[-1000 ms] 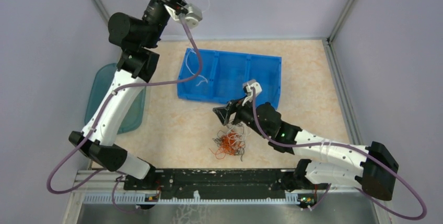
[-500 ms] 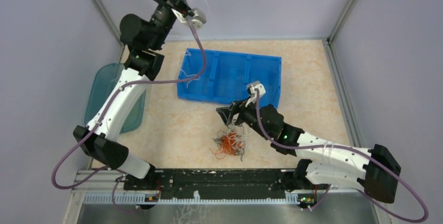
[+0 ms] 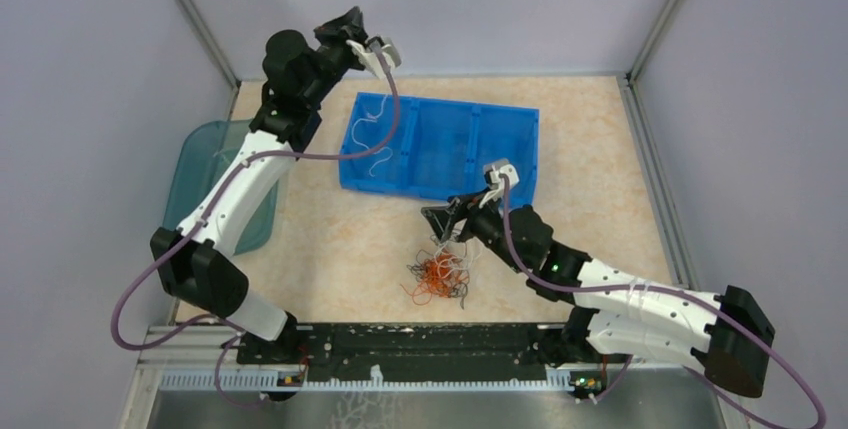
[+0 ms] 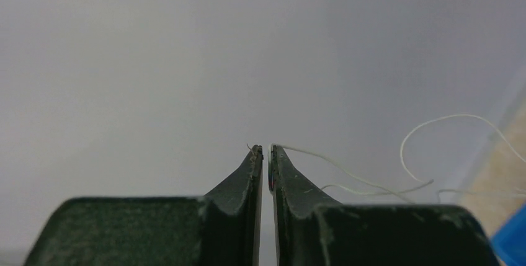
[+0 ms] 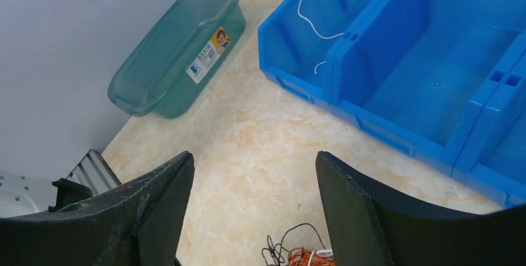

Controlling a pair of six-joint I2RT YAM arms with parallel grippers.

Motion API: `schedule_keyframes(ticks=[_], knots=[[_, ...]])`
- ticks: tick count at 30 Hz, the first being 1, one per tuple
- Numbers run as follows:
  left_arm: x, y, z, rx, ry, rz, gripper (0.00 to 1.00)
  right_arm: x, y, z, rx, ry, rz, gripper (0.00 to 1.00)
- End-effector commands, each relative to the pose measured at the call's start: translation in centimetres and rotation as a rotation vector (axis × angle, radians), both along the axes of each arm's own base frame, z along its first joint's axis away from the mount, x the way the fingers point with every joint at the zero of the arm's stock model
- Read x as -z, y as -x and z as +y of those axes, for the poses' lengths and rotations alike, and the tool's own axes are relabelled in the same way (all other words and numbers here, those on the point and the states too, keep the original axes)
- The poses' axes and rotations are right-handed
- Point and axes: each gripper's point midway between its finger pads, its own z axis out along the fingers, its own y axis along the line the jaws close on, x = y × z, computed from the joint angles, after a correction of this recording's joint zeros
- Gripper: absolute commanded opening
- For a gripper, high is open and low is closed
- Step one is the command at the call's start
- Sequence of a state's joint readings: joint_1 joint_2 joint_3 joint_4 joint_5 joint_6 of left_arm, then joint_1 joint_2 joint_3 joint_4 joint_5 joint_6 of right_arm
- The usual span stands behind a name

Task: Untangle the cables

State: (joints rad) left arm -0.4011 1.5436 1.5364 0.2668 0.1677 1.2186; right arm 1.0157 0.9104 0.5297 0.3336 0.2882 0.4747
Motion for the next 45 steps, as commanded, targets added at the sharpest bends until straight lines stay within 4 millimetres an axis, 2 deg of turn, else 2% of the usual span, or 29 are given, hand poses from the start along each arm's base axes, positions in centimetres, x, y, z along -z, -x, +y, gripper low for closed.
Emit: schedule_keyframes(ticks=[1, 3, 6, 10, 14, 17, 19, 22, 27, 29, 33, 40, 45], knots=[[9.0, 0.9, 0.4, -0.004, -0.033, 0.418, 0.16, -2.0, -1.0, -0.5, 0.044, -0.037, -0.016, 0.72], [13.4, 1.8, 0.8, -0.019, -0.049, 0.565, 0.15, -1.4, -1.3, -0.6, 0.062, 0.001, 0.013, 0.71], [17.5, 3.0, 1.4, -0.048, -0.034, 0.695, 0.14, -1.2, -1.4, -0.6, 0.062, 0.011, 0.024, 0.70], [21.0, 3.3, 2.2, -0.115, -0.001, 0.811, 0.14, -1.3, -1.6, -1.1, 0.073, 0.005, 0.035, 0.70], [24.1, 2.3, 3.2, -0.209, 0.004, 0.877, 0.09, -1.1, -1.6, -1.3, 0.079, 0.002, 0.046, 0.70], [24.4, 0.6, 3.8, -0.278, 0.024, 0.830, 0.06, -0.9, -1.6, -1.3, 0.080, 0.006, 0.052, 0.70], [23.5, -0.6, 3.9, -0.296, 0.053, 0.769, 0.06, -0.9, -1.7, -1.4, 0.085, 0.007, 0.052, 0.70], [21.1, -2.6, 3.4, -0.290, 0.105, 0.667, 0.05, -1.0, -1.8, -1.6, 0.092, 0.005, 0.052, 0.70], [15.5, -6.6, 2.0, -0.280, 0.169, 0.548, 0.05, -0.8, -2.1, -1.7, 0.095, -0.001, 0.054, 0.69], [14.9, -7.6, 1.6, -0.281, 0.176, 0.532, 0.05, -0.7, -2.1, -1.7, 0.097, -0.003, 0.055, 0.69], [17.7, -8.0, 1.2, -0.278, 0.154, 0.570, 0.05, -0.5, -2.2, -2.0, 0.105, -0.003, 0.056, 0.69], [25.0, -6.2, 1.9, -0.286, 0.093, 0.643, 0.05, 0.2, -2.3, -3.1, 0.125, -0.016, 0.070, 0.69], [27.6, -5.0, 1.6, -0.268, 0.088, 0.725, 0.06, 0.4, -2.3, -3.2, 0.127, -0.024, 0.078, 0.69]])
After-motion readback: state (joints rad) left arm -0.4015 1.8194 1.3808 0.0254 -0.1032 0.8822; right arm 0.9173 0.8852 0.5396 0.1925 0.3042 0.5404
